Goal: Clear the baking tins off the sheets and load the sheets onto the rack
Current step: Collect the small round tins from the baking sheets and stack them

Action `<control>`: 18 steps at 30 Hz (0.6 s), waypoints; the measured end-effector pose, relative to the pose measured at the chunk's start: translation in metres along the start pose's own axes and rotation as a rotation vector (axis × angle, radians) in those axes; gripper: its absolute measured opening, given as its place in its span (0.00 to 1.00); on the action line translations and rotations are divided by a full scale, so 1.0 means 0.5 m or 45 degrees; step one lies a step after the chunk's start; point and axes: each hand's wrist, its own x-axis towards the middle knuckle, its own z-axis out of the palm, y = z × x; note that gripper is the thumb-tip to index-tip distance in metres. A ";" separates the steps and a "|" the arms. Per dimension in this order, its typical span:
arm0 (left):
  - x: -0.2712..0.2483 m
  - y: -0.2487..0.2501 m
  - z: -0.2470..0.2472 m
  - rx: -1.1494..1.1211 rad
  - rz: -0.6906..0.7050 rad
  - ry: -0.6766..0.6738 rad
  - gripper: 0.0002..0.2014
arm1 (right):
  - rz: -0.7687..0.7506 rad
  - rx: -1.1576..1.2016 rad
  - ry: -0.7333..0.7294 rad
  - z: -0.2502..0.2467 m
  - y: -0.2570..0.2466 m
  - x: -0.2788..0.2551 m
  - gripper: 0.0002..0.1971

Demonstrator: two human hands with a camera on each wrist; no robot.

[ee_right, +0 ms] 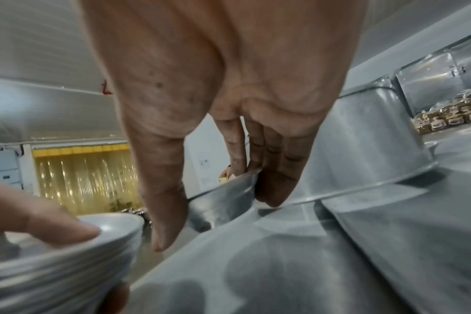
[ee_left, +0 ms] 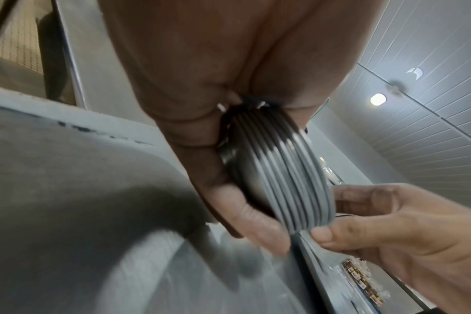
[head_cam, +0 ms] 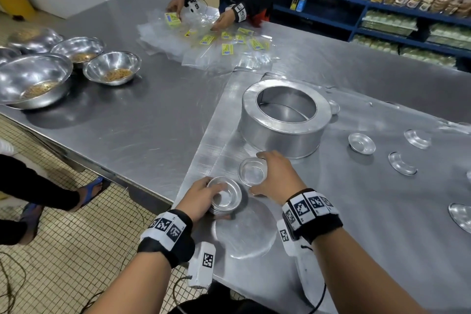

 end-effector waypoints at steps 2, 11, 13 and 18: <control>0.010 -0.005 0.014 -0.005 0.006 -0.039 0.23 | -0.018 0.032 0.024 -0.020 -0.003 -0.018 0.48; -0.038 0.024 0.138 -0.052 -0.039 -0.255 0.22 | -0.116 0.030 -0.020 -0.079 0.013 -0.111 0.48; -0.042 0.022 0.167 -0.001 -0.031 -0.271 0.16 | -0.125 0.025 -0.026 -0.087 0.026 -0.131 0.48; -0.046 0.010 0.232 0.110 0.008 -0.286 0.13 | -0.093 0.012 0.004 -0.105 0.070 -0.180 0.45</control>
